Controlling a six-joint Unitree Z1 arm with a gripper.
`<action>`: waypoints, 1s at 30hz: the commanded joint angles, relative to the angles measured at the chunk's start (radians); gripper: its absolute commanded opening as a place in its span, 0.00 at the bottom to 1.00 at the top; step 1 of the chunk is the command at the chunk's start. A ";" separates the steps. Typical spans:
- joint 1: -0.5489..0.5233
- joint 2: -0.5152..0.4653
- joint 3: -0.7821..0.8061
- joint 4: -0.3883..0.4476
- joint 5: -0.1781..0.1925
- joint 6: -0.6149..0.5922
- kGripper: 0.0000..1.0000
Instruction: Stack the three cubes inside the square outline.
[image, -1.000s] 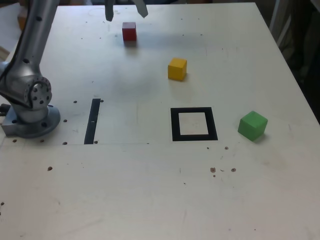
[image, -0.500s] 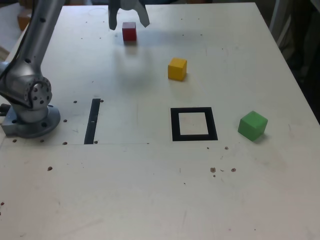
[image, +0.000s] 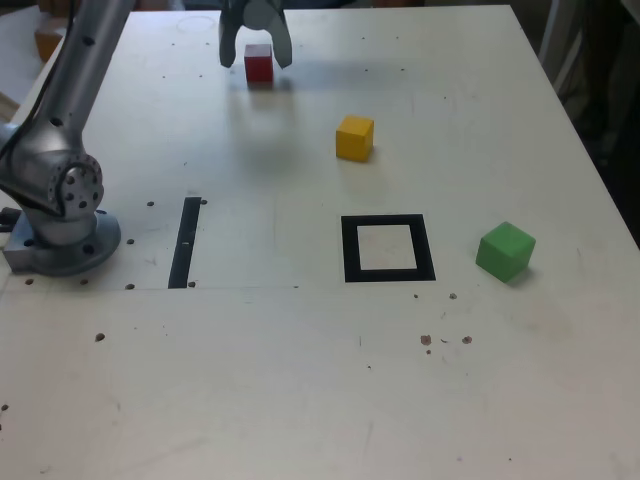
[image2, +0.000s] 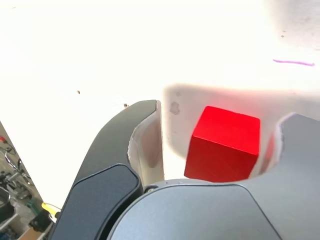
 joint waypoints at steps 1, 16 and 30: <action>-0.004 0.001 0.003 -0.002 0.002 -0.002 0.66; -0.010 0.002 -0.002 -0.005 -0.023 -0.006 0.39; -0.047 -0.041 -0.036 0.061 -0.029 -0.012 0.34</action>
